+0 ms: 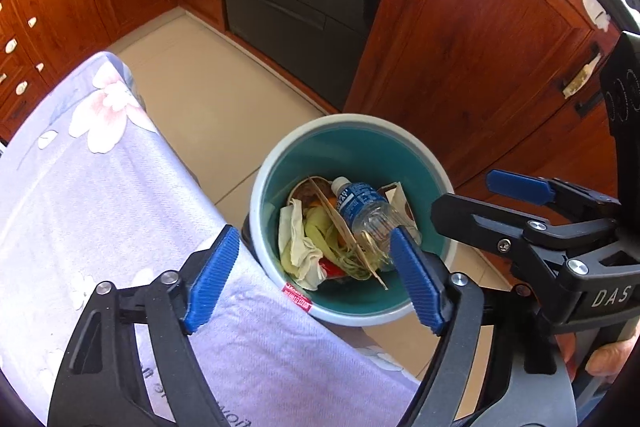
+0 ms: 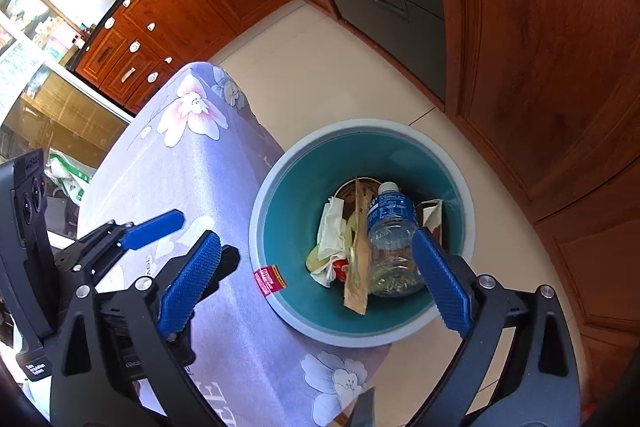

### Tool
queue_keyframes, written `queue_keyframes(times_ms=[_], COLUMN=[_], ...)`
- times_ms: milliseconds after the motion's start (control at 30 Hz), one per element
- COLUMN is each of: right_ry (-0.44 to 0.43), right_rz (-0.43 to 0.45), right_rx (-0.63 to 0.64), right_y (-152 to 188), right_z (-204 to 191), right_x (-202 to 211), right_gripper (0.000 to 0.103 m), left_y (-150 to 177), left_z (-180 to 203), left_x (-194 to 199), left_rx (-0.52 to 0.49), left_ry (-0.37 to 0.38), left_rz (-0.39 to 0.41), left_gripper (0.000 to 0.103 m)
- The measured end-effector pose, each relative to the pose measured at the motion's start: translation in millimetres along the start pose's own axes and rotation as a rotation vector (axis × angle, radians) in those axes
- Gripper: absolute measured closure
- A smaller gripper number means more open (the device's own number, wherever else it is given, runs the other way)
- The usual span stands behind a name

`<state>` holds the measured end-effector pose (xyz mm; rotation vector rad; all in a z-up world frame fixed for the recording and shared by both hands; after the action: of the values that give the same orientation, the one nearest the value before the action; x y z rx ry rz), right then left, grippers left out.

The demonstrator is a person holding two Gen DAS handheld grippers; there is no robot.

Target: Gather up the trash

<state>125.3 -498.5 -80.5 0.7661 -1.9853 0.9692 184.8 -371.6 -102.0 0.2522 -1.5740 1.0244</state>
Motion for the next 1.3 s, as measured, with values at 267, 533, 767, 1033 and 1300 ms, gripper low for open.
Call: queue_keyframes(times_ms=[267, 533, 767, 1033, 1300], right_ry=[0.098, 0.251, 0.287, 0.303, 0.356], right_rz=[0.042, 0.05, 0.061, 0.111, 0.133], right_rx=[0.074, 0.088, 0.129, 0.164, 0.211], right_y=[19.1, 56.2, 93.5, 126.9, 142.5], right_z=[-7.3, -7.1, -19.2, -43.5, -67.6], right_x=[41.6, 70.3, 84.7, 110.5, 133.8], right_gripper=[0.007, 0.007, 0.007, 0.007, 0.007], left_y=[19.5, 56.4, 82.5, 117.3, 139.4], left_z=[-0.3, -3.3, -7.6, -14.0, -13.3], left_x=[50.5, 86.4, 108.4, 136.9, 162.1], left_rx=[-0.036, -0.009, 0.031, 0.048, 0.059], left_ry=[-0.063, -0.089, -0.11, -0.124, -0.136], left_rz=[0.056, 0.081, 0.08, 0.114, 0.152], left_gripper=[0.01, 0.004, 0.004, 0.004, 0.004])
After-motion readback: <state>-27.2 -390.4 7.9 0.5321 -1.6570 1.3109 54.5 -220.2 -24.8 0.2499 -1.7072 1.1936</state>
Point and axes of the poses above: each gripper's, at about its wrist camera, not at the fingertips, and x roughly against the way its jaws point, z to its right, y to its underside, the point moved 3 cm from there along -x, roughly the way its jaws point, and after that the axes turned 6 degrees about -x, right-handed, at the moved point
